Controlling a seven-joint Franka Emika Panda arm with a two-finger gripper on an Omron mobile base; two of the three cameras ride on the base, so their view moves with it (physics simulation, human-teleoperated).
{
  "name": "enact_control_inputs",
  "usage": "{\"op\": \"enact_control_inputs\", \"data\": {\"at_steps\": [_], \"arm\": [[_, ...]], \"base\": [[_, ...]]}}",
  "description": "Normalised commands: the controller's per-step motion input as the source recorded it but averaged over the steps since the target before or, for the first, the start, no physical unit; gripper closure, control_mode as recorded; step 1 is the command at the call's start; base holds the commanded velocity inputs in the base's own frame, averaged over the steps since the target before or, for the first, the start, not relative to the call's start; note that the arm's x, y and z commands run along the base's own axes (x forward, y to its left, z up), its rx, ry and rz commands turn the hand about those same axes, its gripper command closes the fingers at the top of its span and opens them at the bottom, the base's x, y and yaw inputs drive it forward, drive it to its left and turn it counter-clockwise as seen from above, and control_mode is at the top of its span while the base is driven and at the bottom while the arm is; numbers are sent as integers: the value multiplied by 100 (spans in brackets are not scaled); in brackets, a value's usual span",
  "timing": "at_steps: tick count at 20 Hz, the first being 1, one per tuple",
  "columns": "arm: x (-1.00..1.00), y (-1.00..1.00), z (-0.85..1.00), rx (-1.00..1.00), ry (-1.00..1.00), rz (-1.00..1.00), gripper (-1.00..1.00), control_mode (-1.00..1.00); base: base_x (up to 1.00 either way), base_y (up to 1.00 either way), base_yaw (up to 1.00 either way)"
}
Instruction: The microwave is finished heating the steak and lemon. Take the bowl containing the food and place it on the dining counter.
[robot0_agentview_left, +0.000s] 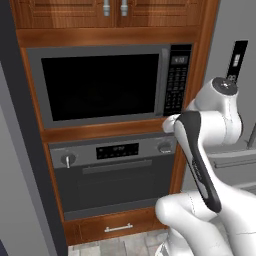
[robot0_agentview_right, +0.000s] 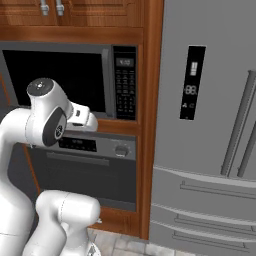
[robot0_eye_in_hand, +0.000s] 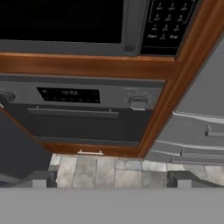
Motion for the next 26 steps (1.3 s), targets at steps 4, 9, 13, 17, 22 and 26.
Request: {"op": "enact_control_inputs", "data": {"at_steps": [4,9,13,17,22,26], "arm": [[0,-3,23,0,-28,0,-100,-100],[5,-9,30,0,-22,0,-100,-100],[28,-20,33,1,-13,0,-100,-100],[59,-12,19,0,-9,0,-100,-100],[71,-3,5,0,-8,0,-100,-100],[95,0,0,0,0,-1,-100,-100]], "base": [[0,0,0],[0,0,0],[0,0,0],[0,0,0],[0,0,0],[0,0,0]]}}
